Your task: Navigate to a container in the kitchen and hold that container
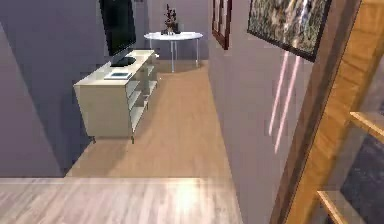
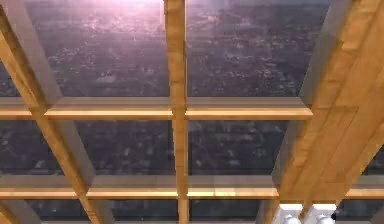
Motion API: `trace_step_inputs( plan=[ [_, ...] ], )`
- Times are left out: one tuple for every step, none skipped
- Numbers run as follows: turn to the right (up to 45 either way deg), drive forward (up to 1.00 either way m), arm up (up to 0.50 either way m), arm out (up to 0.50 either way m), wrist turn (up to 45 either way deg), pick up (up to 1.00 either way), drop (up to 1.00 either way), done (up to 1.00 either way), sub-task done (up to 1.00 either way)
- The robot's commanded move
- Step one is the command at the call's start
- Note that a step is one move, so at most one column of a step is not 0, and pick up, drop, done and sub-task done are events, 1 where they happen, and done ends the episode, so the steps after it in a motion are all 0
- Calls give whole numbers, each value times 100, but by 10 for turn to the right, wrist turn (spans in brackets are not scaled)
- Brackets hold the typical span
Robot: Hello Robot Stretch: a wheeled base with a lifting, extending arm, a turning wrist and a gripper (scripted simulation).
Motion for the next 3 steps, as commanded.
trace_step_inputs(
  plan=[
    [-450, 0, 0, 0, 0, 0, 0, 0, 0],
    [-450, 0, 0, 0, 0, 0, 0, 0, 0],
    [0, 15, 0, 0, 0, 0, 0, 0, 0]
  ],
)
